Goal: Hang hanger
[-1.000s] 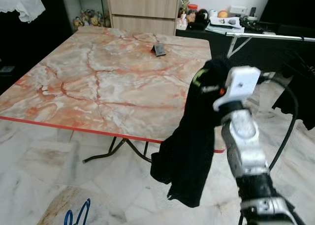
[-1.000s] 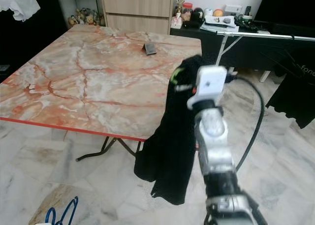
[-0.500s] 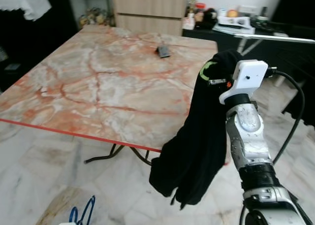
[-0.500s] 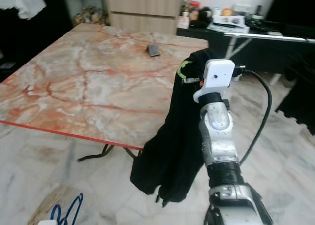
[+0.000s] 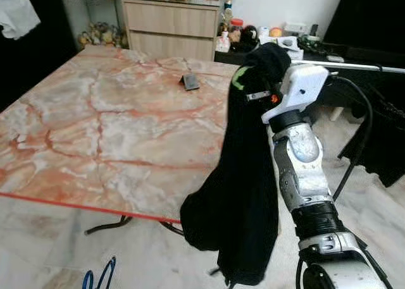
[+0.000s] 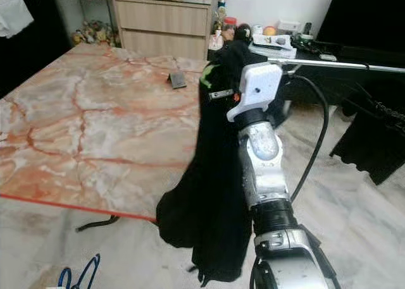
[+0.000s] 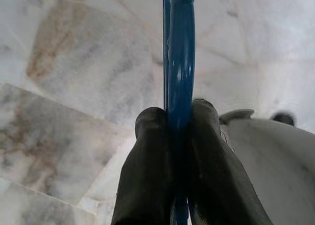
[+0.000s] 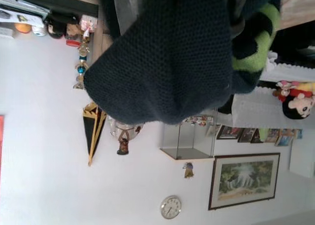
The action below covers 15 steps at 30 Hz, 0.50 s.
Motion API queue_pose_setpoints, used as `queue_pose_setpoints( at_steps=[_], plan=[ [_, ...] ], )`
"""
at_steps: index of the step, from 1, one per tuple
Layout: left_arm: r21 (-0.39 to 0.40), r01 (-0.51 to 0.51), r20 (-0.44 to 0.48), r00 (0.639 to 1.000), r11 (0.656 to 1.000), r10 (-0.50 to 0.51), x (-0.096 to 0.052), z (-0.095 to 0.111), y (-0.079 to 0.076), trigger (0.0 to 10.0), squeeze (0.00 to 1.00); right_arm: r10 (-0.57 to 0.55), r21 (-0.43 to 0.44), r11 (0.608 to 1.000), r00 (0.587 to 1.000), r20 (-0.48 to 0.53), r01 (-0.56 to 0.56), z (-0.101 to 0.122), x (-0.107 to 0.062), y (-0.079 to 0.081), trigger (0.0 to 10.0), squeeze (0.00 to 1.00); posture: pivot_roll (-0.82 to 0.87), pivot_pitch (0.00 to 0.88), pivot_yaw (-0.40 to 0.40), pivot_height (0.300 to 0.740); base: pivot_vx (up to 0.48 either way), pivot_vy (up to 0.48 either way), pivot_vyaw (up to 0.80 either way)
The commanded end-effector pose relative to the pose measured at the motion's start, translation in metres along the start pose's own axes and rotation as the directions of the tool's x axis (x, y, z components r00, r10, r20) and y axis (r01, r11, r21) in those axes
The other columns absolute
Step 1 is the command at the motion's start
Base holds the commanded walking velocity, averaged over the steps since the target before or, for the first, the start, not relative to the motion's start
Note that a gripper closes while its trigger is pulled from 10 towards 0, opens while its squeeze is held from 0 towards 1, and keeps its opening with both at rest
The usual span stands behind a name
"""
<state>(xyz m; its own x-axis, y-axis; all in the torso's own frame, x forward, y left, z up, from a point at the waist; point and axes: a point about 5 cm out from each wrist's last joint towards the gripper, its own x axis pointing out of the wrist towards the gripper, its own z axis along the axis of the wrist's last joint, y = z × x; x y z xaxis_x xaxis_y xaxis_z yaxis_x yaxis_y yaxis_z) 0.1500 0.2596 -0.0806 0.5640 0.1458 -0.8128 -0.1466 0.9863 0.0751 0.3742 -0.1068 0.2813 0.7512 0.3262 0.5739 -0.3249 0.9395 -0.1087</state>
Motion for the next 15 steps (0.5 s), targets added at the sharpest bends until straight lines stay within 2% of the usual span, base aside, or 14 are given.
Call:
queue_pose_setpoints(
  at_steps=[1,2,5,8,9,10,11,12,13,15],
  plan=[
    [-0.008,0.011,-0.031,0.999,1.0,-0.012,-0.001,-0.009,-0.004,10.0,0.0,-0.017,-0.009,1.0,1.0,-0.005,0.017,0.0,-0.001,-0.009,10.0,0.0,-0.02,0.062,-0.031,0.74,0.311,0.0,0.0],
    [-0.009,0.014,-0.033,0.999,1.0,-0.014,-0.001,-0.009,-0.004,10.0,0.0,-0.011,-0.025,1.0,0.997,-0.077,0.009,-0.012,-0.004,-0.009,10.0,0.0,-0.02,0.063,-0.03,0.74,0.274,0.0,0.0],
    [-0.009,0.014,-0.035,0.999,1.0,-0.014,-0.001,-0.01,-0.006,10.0,0.0,-0.013,-0.018,1.0,0.991,-0.136,0.011,-0.025,-0.011,-0.009,10.0,0.0,-0.02,0.065,-0.031,0.74,0.091,0.0,0.0],
    [-0.008,0.019,-0.039,0.999,1.0,-0.019,0.0,-0.01,-0.01,10.0,0.0,-0.018,-0.007,1.0,0.971,-0.238,0.017,-0.044,-0.024,-0.011,10.0,0.0,-0.02,0.069,-0.031,0.74,0.0,0.0,0.0],
    [-0.008,0.019,-0.039,0.999,1.0,-0.019,0.0,-0.01,-0.01,10.0,0.0,-0.018,-0.007,1.0,0.971,-0.238,0.017,-0.044,-0.024,-0.011,10.0,0.0,-0.02,0.069,-0.031,0.74,0.0,0.0,0.0],
    [-0.009,0.024,-0.039,0.999,1.0,-0.024,0.0,-0.01,-0.012,10.0,0.0,-0.021,-0.043,0.999,0.956,-0.292,0.009,-0.052,-0.029,-0.012,10.0,0.0,-0.01,0.071,-0.033,0.74,0.0,0.0,0.0],
    [-0.01,0.025,-0.038,0.999,1.0,-0.025,0.0,-0.01,-0.013,10.0,0.0,-0.032,-0.034,0.999,0.945,-0.326,0.022,-0.059,-0.035,-0.014,10.0,0.0,-0.01,0.072,-0.034,0.74,0.0,0.0,0.0],
    [-0.011,0.029,-0.04,0.999,1.0,-0.029,0.0,-0.01,-0.015,10.0,0.0,-0.047,0.01,0.998,0.905,-0.424,0.056,-0.077,-0.051,-0.016,10.0,0.0,-0.02,0.074,-0.034,0.74,0.0,0.0,0.0],
    [-0.008,0.033,-0.042,0.999,0.999,-0.033,0.001,-0.011,-0.017,10.0,0.0,-0.061,-0.004,0.998,0.883,-0.465,0.067,-0.087,-0.063,-0.018,10.0,0.0,-0.02,0.074,-0.034,0.74,0.0,0.0,0.0],
    [-0.007,0.034,-0.043,0.998,0.999,-0.034,0.0,-0.011,-0.017,10.0,0.0,-0.048,0.008,0.998,0.868,-0.493,0.06,-0.094,-0.071,-0.017,10.0,0.0,-0.01,0.075,-0.034,0.74,0.0,0.0,0.0]
  ],
)
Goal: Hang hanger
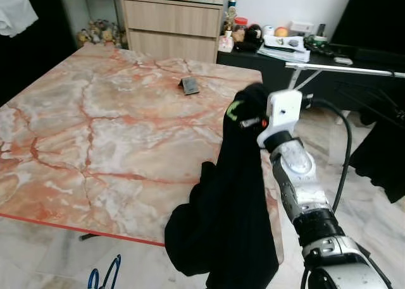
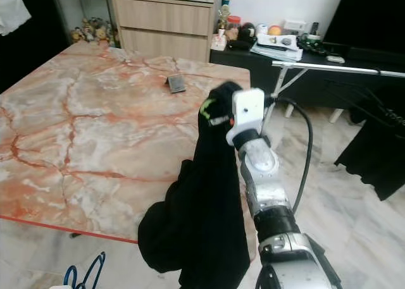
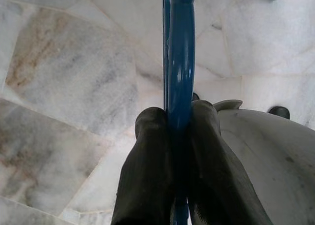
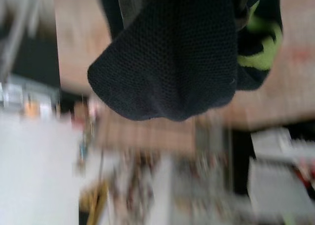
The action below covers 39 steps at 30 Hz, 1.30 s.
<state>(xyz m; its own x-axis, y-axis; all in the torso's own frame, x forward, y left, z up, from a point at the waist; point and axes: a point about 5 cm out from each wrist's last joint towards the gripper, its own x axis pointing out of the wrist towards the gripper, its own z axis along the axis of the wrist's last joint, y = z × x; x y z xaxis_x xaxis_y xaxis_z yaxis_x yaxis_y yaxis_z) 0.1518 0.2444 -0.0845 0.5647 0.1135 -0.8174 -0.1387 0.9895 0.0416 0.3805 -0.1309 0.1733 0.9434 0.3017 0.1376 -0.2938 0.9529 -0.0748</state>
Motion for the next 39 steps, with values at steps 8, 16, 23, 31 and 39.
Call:
queue_pose_setpoints(
  at_steps=[8,16,23,31,39],
  plan=[
    [0.006,0.001,-0.043,0.999,1.0,0.0,-0.003,-0.012,0.003,10.0,0.0,-0.059,0.047,0.997,0.988,-0.145,0.067,-0.038,-0.025,-0.007,10.0,0.0,-0.02,0.081,-0.033,0.74,0.0,0.0,0.0],
    [0.013,0.007,-0.05,0.999,1.0,-0.006,-0.004,-0.014,0.004,10.0,0.0,-0.084,0.056,0.994,0.976,-0.199,0.097,-0.054,-0.045,-0.004,10.0,0.0,-0.02,0.081,-0.037,0.74,0.0,0.0,0.0],
    [0.016,0.004,-0.055,0.998,1.0,-0.003,-0.004,-0.016,0.005,10.0,0.0,-0.07,0.028,0.997,0.972,-0.223,0.078,-0.059,-0.056,-0.001,10.0,1.0,-0.02,0.082,-0.039,0.74,0.0,0.0,0.0],
    [0.025,0.01,-0.06,0.998,1.0,-0.008,-0.003,-0.018,-0.003,10.0,0.0,-0.079,0.005,0.997,0.979,-0.19,0.081,-0.049,-0.059,-0.002,10.0,1.0,-0.02,0.084,-0.045,0.74,0.0,0.0,0.0],
    [0.035,0.03,-0.06,0.998,0.999,-0.028,0.0,-0.017,-0.023,10.0,0.0,-0.091,0.005,0.996,0.978,-0.189,0.094,-0.047,-0.078,0.0,10.0,1.0,-0.02,0.077,-0.047,0.74,0.0,0.0,0.0]
  ],
)
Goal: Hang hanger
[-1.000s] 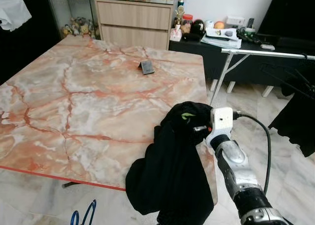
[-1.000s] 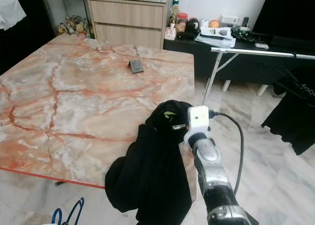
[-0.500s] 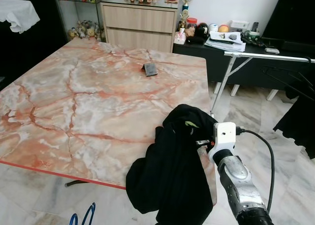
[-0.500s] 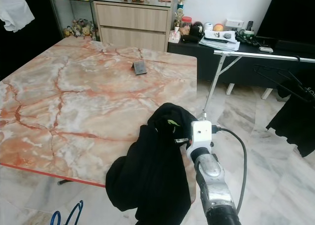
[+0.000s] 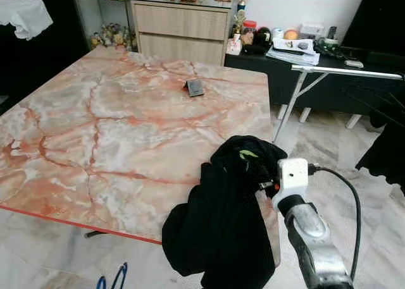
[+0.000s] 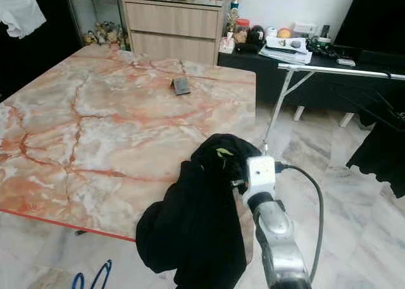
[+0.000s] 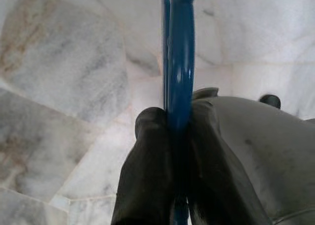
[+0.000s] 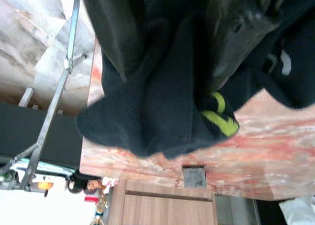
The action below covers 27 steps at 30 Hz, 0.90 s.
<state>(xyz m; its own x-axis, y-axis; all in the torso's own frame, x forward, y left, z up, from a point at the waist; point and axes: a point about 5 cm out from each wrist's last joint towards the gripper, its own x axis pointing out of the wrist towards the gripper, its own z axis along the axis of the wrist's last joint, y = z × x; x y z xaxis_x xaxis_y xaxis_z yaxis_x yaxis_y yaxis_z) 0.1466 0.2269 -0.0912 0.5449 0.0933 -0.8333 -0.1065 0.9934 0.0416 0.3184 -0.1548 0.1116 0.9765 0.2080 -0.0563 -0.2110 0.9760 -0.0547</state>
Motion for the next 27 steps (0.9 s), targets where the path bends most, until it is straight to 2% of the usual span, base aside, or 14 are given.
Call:
queue_pose_setpoints(
  at_steps=[1,6,8,10,14,17,19,20,21,24,26,27],
  plan=[
    [0.009,0.011,-0.033,0.999,1.0,-0.011,0.0,-0.007,-0.006,10.0,0.0,-0.006,-0.002,1.0,1.0,0.011,0.006,0.004,-0.005,-0.001,10.0,1.0,-0.02,0.077,-0.047,0.74,0.0,0.0,0.0],
    [0.015,0.02,-0.025,0.999,1.0,-0.02,0.001,-0.003,-0.011,10.0,0.0,-0.016,0.007,1.0,0.999,0.036,0.016,0.007,-0.018,-0.001,10.0,1.0,-0.03,0.069,-0.049,0.74,0.0,0.0,0.0],
    [0.021,0.024,-0.017,1.0,0.999,-0.024,0.002,0.0,-0.013,10.0,0.0,-0.074,0.037,0.997,0.993,0.092,0.071,0.012,-0.03,-0.005,10.0,1.0,-0.03,0.065,-0.05,0.74,0.0,0.0,0.0],
    [0.022,0.024,-0.015,1.0,0.999,-0.024,0.002,0.001,-0.012,10.0,0.0,-0.095,0.055,0.995,0.99,0.107,0.089,0.013,-0.033,-0.007,10.0,1.0,-0.03,0.064,-0.05,0.74,0.0,0.0,0.0],
    [0.03,0.006,-0.009,1.0,1.0,-0.005,-0.002,0.0,0.01,10.0,0.0,-0.216,0.083,0.975,0.966,0.141,0.206,0.01,-0.056,-0.013,10.0,1.0,-0.03,0.06,-0.053,0.74,0.0,0.0,0.0],
    [0.034,0.0,-0.011,1.0,0.999,0.001,-0.003,-0.001,0.017,10.0,0.0,-0.241,0.101,0.968,0.962,0.127,0.229,0.005,-0.064,-0.012,10.0,1.0,-0.03,0.058,-0.053,0.74,0.0,0.0,0.0],
    [0.041,-0.005,-0.016,1.0,0.999,0.006,-0.004,-0.003,0.021,10.0,0.0,-0.246,0.104,0.966,0.964,0.105,0.236,0.0,-0.073,-0.009,10.0,0.82,-0.03,0.059,-0.054,0.74,0.0,0.0,0.0],
    [0.042,-0.006,-0.018,1.0,0.999,0.007,-0.005,-0.004,0.022,10.0,0.0,-0.252,0.105,0.965,0.963,0.098,0.242,-0.002,-0.076,-0.007,10.0,0.17,-0.03,0.061,-0.054,0.74,0.0,0.0,0.0],
    [0.043,-0.007,-0.021,1.0,0.999,0.008,-0.005,-0.006,0.021,10.0,0.0,-0.262,0.104,0.962,0.961,0.089,0.253,-0.004,-0.078,-0.007,10.0,0.0,-0.03,0.063,-0.054,0.74,0.0,0.0,0.0],
    [0.049,0.001,-0.031,1.0,0.999,0.0,-0.004,-0.011,0.01,10.0,0.0,-0.319,0.112,0.944,0.945,0.066,0.311,-0.009,-0.081,-0.008,10.0,0.0,-0.03,0.067,-0.056,0.74,0.0,0.0,0.0],
    [0.081,0.011,-0.041,0.999,0.997,-0.007,-0.003,-0.014,0.0,10.0,0.0,-0.354,0.12,0.93,0.934,0.046,0.347,-0.013,-0.081,-0.011,10.0,0.0,-0.03,0.07,-0.057,0.74,0.0,0.0,0.0],
    [0.081,0.011,-0.041,0.999,0.997,-0.007,-0.003,-0.014,0.0,10.0,0.0,-0.354,0.12,0.93,0.934,0.046,0.347,-0.013,-0.081,-0.011,10.0,0.0,-0.03,0.07,-0.057,0.74,0.0,0.0,0.0]
  ],
)
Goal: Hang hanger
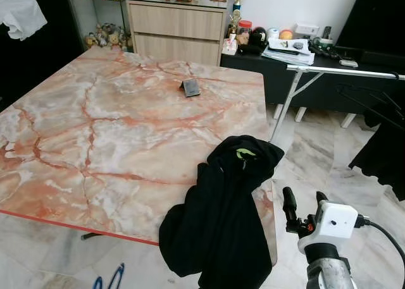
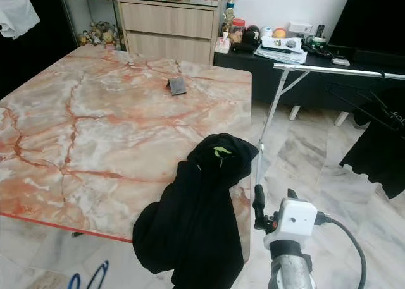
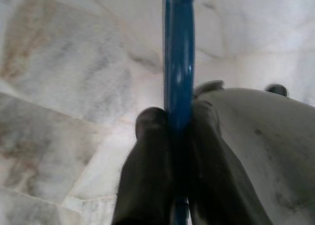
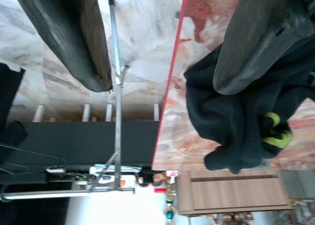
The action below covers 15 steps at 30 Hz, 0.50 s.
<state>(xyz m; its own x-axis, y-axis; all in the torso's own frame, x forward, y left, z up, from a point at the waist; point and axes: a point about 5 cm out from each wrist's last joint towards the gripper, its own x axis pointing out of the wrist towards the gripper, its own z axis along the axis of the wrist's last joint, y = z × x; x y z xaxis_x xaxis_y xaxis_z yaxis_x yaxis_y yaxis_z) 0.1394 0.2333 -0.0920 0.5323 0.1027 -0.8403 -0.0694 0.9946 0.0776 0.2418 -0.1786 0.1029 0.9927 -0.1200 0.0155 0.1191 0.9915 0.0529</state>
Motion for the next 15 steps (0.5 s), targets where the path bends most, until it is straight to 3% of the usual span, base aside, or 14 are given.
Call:
queue_pose_setpoints(
  at_steps=[1,7,15],
  plan=[
    [0.045,0.024,-0.029,0.999,0.999,-0.022,-0.0004,-0.008,-0.0099,10.0,0.0,-0.046,0.001,0.999,0.999,-0.009,0.046,-0.0005,0.0003,-0.0066,10.0,0.0,-0.02,0.071,-0.059,0.74,0.0,0.0,0.0],
    [0.059,0.027,-0.027,0.999,0.998,-0.025,0.0004,-0.0063,-0.0136,10.0,0.0,-0.07,-0.004,0.998,0.997,-0.023,0.07,-0.0029,-0.0007,-0.0102,10.0,0.0,-0.03,0.077,-0.062,0.74,0.0,-0.381,0.0],
    [0.072,0.023,-0.034,0.999,0.997,-0.02,-0.0021,-0.0112,-0.0041,10.0,0.0,-0.105,-0.003,0.994,0.994,-0.03,0.105,-0.0058,-0.0027,-0.0134,10.0,0.0,-0.03,0.08,-0.064,0.74,0.0,-0.48,0.0]
  ],
)
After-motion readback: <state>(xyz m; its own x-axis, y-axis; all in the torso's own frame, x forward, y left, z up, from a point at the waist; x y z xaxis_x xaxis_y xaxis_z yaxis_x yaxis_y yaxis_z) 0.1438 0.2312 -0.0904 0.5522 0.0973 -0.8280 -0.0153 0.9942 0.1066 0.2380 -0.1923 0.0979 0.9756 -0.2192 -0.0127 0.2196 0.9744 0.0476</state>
